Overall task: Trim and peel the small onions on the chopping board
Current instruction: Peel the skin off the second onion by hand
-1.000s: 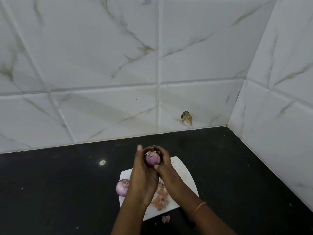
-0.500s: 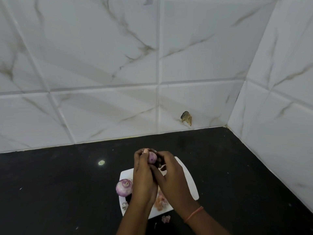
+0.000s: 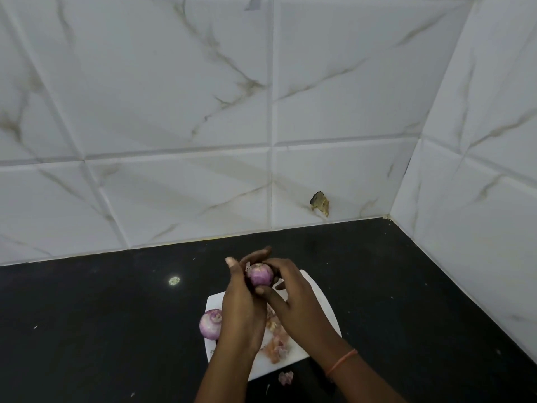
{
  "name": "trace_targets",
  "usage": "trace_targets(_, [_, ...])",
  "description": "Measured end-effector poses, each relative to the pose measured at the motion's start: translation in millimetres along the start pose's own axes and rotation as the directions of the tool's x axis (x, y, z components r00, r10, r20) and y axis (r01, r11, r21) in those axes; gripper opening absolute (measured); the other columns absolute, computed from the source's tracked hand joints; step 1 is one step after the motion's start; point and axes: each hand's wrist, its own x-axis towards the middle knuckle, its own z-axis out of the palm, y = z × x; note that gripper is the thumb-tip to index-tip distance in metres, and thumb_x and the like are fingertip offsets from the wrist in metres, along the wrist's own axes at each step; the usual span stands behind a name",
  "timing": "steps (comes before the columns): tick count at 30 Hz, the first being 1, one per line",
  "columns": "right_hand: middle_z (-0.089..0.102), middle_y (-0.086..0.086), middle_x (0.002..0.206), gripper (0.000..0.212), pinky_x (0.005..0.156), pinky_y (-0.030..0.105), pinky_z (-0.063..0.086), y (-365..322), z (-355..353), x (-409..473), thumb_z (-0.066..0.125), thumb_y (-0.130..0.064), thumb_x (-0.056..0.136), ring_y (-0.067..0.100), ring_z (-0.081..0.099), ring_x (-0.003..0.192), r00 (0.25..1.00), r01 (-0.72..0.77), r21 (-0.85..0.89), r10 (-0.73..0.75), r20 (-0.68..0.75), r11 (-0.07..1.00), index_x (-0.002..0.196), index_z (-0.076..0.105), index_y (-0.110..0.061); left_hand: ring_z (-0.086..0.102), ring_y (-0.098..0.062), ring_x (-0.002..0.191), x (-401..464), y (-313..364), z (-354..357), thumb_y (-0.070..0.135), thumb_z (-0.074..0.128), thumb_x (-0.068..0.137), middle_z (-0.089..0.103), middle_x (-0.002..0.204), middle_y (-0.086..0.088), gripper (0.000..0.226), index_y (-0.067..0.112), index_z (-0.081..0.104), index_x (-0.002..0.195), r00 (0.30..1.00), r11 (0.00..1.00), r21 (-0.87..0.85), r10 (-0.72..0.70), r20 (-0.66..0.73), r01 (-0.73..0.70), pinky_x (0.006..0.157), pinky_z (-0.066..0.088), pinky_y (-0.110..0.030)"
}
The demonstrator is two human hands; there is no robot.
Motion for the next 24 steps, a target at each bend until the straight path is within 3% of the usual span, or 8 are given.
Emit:
trace_targets(2, [0.054,-0.019,0.118,0.029,0.091,0.014,0.044,0.5,-1.9,0.0,0.061,-0.025,0.095,0.005,0.054,0.113,1.000,0.019,-0.020,-0.020,-0.018,1.000,0.122,0.054,-0.030,0.072,-0.023,0.099,0.4,3.0,-6.4,0.051,0.046,0.092,0.074,0.105,-0.015,0.056,0.004,0.066,0.116,0.994,0.999,0.039,-0.003,0.110,-0.001,0.082,0.058,-0.029])
trace_targets(4, [0.054,-0.016,0.121,0.030,0.094,0.021,0.048,2.5,-3.5,1.3,0.058,-0.023,0.096,0.005,0.055,0.114,0.999,-0.003,-0.033,0.002,-0.040,0.999,0.125,0.053,-0.028,0.072,-0.021,0.103,1.8,2.3,-13.9,0.034,0.060,0.096,0.073,0.111,-0.010,0.033,0.015,0.065,0.122,0.977,0.974,0.218,0.013,0.215,-0.061,0.086,0.059,-0.032])
trace_targets(7, [0.056,-0.012,0.125,0.034,0.097,0.027,0.050,4.7,-0.8,2.5,0.055,-0.027,0.097,0.004,0.055,0.116,0.998,-0.006,-0.104,-0.001,-0.070,0.995,0.131,0.053,-0.026,0.066,-0.012,0.112,2.1,-8.3,-18.1,0.020,0.054,0.102,0.068,0.120,0.000,0.024,0.026,0.060,0.125,0.956,0.829,0.496,0.145,0.256,-0.258,0.092,0.055,-0.028])
trace_targets(10, [0.059,-0.014,0.120,0.036,0.095,0.022,0.050,-0.3,4.2,-0.5,0.050,-0.040,0.096,0.003,0.057,0.113,0.995,0.010,-0.113,-0.021,-0.094,0.993,0.129,0.055,-0.027,0.066,-0.011,0.105,-0.6,-18.7,-10.9,0.028,0.052,0.099,0.066,0.113,-0.002,0.021,0.022,0.057,0.118,0.935,0.789,0.502,0.294,0.198,-0.354,0.087,0.052,-0.023])
trace_targets(13, [0.058,-0.020,0.116,0.033,0.092,0.013,0.047,-5.1,6.2,-4.3,0.050,-0.041,0.094,-0.002,0.056,0.110,0.992,0.025,-0.127,-0.040,-0.120,0.992,0.125,0.056,-0.029,0.066,-0.015,0.099,-1.5,-26.5,-4.7,0.031,0.048,0.091,0.067,0.104,-0.001,0.026,0.020,0.058,0.111,0.926,0.798,0.477,0.361,0.111,-0.368,0.088,0.053,-0.031])
trace_targets(17, [0.060,-0.014,0.118,0.034,0.093,0.017,0.049,-2.4,9.4,-8.1,0.057,-0.026,0.097,0.000,0.056,0.111,0.993,0.009,-0.164,-0.029,-0.119,0.986,0.130,0.055,-0.025,0.065,-0.018,0.090,-2.2,-30.3,-1.8,0.032,0.043,0.091,0.067,0.096,0.000,0.024,0.021,0.060,0.104,0.924,0.817,0.456,0.380,0.034,-0.353,0.081,0.053,-0.035])
trace_targets(20, [0.059,-0.011,0.123,0.039,0.095,0.017,0.048,-1.7,9.1,-9.0,0.055,-0.030,0.096,0.001,0.056,0.113,0.993,0.007,-0.203,-0.031,-0.116,0.979,0.134,0.054,-0.024,0.064,-0.018,0.089,-0.3,-30.8,-2.3,0.030,0.043,0.095,0.066,0.096,-0.002,0.021,0.020,0.060,0.103,0.923,0.810,0.469,0.383,0.029,-0.351,0.079,0.052,-0.035])
trace_targets(24, [0.060,-0.011,0.123,0.040,0.096,0.015,0.047,-3.1,6.7,-7.1,0.054,-0.031,0.096,0.000,0.056,0.112,0.993,0.005,-0.194,-0.029,-0.118,0.981,0.135,0.053,-0.025,0.066,-0.018,0.088,3.3,-29.4,-3.8,0.012,0.039,0.107,0.068,0.095,-0.006,0.022,0.014,0.061,0.105,0.928,0.801,0.492,0.369,0.044,-0.342,0.079,0.054,-0.033])
